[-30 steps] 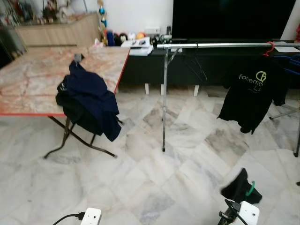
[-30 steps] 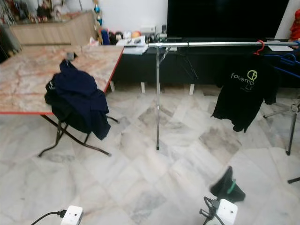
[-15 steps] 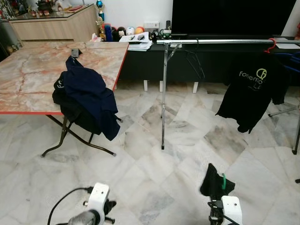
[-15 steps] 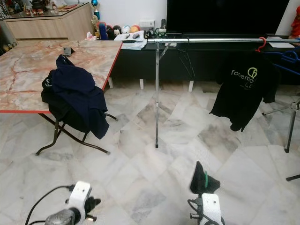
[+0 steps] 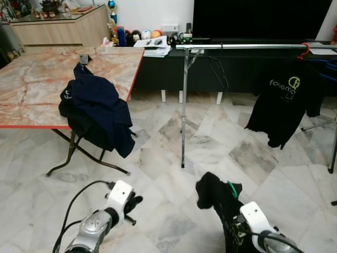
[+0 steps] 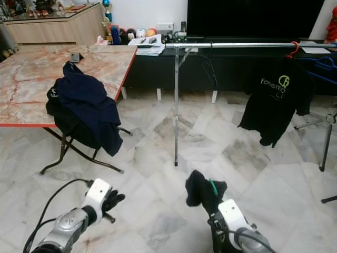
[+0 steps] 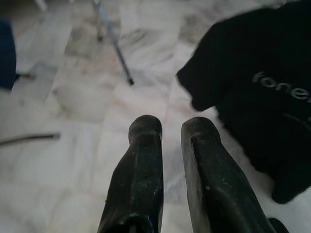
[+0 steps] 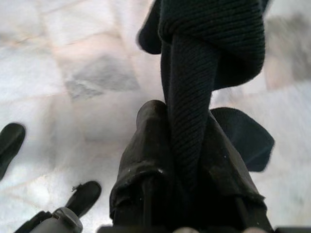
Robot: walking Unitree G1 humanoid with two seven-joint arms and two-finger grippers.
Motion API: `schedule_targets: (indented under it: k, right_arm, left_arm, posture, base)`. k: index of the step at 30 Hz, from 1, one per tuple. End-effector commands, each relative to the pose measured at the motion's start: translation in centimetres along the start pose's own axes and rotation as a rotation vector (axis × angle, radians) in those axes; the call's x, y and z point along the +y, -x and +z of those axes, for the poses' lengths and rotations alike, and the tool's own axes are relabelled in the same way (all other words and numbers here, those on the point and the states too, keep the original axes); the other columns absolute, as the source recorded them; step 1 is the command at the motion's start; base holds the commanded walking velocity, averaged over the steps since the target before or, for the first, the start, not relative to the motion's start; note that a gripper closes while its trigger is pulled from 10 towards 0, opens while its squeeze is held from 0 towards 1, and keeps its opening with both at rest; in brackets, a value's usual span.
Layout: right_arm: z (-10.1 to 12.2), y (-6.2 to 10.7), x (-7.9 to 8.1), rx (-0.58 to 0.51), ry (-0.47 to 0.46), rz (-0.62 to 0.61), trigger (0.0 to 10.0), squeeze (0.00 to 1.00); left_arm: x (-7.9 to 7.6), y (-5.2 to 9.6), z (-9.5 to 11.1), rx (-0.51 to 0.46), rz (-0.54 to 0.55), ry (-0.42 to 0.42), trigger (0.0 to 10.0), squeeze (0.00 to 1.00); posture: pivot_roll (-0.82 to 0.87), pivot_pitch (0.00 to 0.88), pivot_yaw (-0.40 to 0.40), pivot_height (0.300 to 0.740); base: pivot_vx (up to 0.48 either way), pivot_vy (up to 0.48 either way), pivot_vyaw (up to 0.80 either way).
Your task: Hang hanger
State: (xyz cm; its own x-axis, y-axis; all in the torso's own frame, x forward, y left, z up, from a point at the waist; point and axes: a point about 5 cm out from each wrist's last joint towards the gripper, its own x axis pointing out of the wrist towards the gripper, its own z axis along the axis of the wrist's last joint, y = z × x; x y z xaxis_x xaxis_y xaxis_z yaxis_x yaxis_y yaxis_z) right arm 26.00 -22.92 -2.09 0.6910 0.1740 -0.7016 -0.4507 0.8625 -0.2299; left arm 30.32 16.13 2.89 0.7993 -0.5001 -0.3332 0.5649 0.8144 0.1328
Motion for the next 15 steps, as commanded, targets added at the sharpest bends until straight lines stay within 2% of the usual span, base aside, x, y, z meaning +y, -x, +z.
schedule_targets:
  k: [1, 5, 7, 9, 10, 11, 12, 14, 15]
  right_arm:
    - [1.2, -0.2, 0.1, -0.037, 0.088, 0.05, 10.0, 0.0]
    - [2.5, -0.2, 0.6, -0.05, 0.26, 0.2, 10.0, 0.0]
    - [3.0, -0.1, 0.8, -0.035, 0.393, 0.292, 10.0, 0.0]
    - [3.2, -0.1, 0.8, -0.028, 0.429, 0.314, 10.0, 0.0]
    - [3.6, 0.0, 0.7, -0.023, 0.46, 0.358, 10.0, 0.0]
    - [3.6, 0.0, 0.7, -0.023, 0.46, 0.358, 10.0, 0.0]
    - [4.0, 0.0, 0.9, -0.029, 0.478, 0.409, 10.0, 0.0]
    - [4.1, 0.1, 0.9, -0.03, 0.482, 0.42, 10.0, 0.0]
    - [4.5, 0.1, 1.1, -0.025, 0.553, 0.466, 10.0, 0.0]
  left_arm:
    - [0.3, -0.1, 0.8, -0.016, -0.041, -0.067, 10.0, 0.0]
    - [0.6, -0.3, 2.6, -0.055, -0.126, -0.18, 10.0, 0.0]
    - [0.4, -0.3, 3.3, -0.055, -0.202, -0.256, 10.0, 0.0]
    - [0.4, -0.4, 3.5, -0.053, -0.226, -0.28, 10.0, 0.0]
    - [0.1, -0.4, 3.9, -0.05, -0.281, -0.333, 10.0, 0.0]
    - [0.1, -0.4, 3.9, -0.05, -0.281, -0.333, 10.0, 0.0]
    - [-0.1, -0.4, 4.4, -0.051, -0.329, -0.382, 10.0, 0.0]
    - [-0.1, -0.4, 4.6, -0.051, -0.339, -0.392, 10.0, 0.0]
    - [-0.3, -0.5, 5.5, -0.062, -0.399, -0.44, 10.0, 0.0]
  posture:
    - [0.05, 0.015, 0.023, 0.74]
    - [0.05, 0.014, 0.017, 0.74]
    - [0.05, 0.012, 0.01, 0.74]
    - [0.05, 0.012, 0.01, 0.74]
    - [0.07, 0.012, -0.002, 0.74]
    - [0.07, 0.012, -0.002, 0.74]
    - [0.07, 0.021, -0.011, 0.74]
    - [0.07, 0.021, -0.011, 0.74]
    - [0.08, 0.034, -0.027, 0.74]
  base:
    - [0.0, 0.0, 0.0]
    - [0.0, 0.0, 0.0]
    - [0.0, 0.0, 0.0]
    - [0.0, 0.0, 0.0]
    - [0.0, 0.0, 0.0]
    - [0.0, 0.0, 0.0]
    - [0.0, 0.0, 0.0]
    - [0.0, 0.0, 0.0]
    - [0.0, 0.0, 0.0]
